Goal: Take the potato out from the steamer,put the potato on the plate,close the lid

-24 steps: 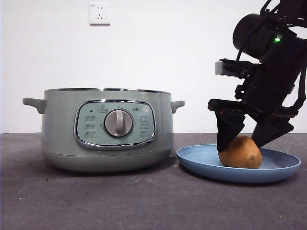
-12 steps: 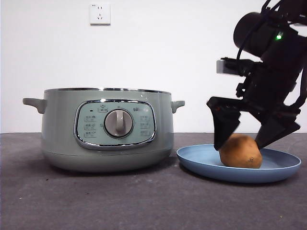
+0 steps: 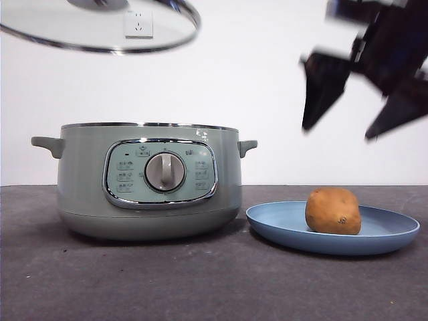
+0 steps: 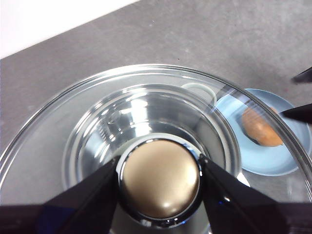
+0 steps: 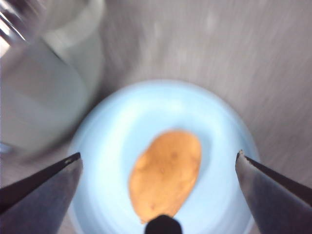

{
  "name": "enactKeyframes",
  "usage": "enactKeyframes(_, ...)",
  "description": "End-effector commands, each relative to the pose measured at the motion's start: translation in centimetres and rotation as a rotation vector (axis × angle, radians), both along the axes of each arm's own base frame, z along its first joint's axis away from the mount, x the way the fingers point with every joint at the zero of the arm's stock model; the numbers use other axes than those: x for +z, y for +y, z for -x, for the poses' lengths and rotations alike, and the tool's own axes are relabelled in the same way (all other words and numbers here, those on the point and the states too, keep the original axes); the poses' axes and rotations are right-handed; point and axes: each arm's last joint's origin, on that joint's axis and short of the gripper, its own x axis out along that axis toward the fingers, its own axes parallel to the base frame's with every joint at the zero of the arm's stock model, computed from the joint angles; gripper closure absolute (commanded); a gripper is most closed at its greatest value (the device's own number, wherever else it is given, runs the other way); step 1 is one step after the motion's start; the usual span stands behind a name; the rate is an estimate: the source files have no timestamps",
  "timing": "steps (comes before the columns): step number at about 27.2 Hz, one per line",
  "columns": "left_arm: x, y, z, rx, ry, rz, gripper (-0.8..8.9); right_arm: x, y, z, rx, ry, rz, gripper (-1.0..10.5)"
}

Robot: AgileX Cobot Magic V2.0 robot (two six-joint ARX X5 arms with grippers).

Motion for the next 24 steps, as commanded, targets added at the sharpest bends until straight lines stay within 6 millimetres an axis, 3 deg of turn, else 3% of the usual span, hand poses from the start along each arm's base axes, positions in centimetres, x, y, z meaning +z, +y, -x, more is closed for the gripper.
enactKeyframes(1, -0.2, -1.0, -1.7, -0.038, -0.053, -0.003, 8.23, 2.3, -0.8, 1.8, -0.012, -0.078, -0.041, 3.4)
enactKeyframes(5, -1.9, -2.4, -3.8, -0.053, -0.033, -0.013, 8.23, 5.4, -2.0, 4.7, -0.012, -0.199, -0.092, 3.4)
enactKeyframes(15, -5.8, -4.6, -7.9, -0.066, 0.008, -0.034, 8.22, 10.8, -5.1, 12.2, -0.023, -0.409, -0.205, 3.5)
enactKeyframes(18, -6.8, -4.9, -8.7, -0.065, 0.029, -0.043, 8.23, 11.9, -5.6, 13.5, -0.021, -0.455, -0.224, 3.5)
enactKeyframes(24, -8.1, -5.3, -9.5, -0.066, 0.057, -0.055, 8.23, 12.7, -5.8, 14.0, -0.020, -0.464, -0.228, 3.5)
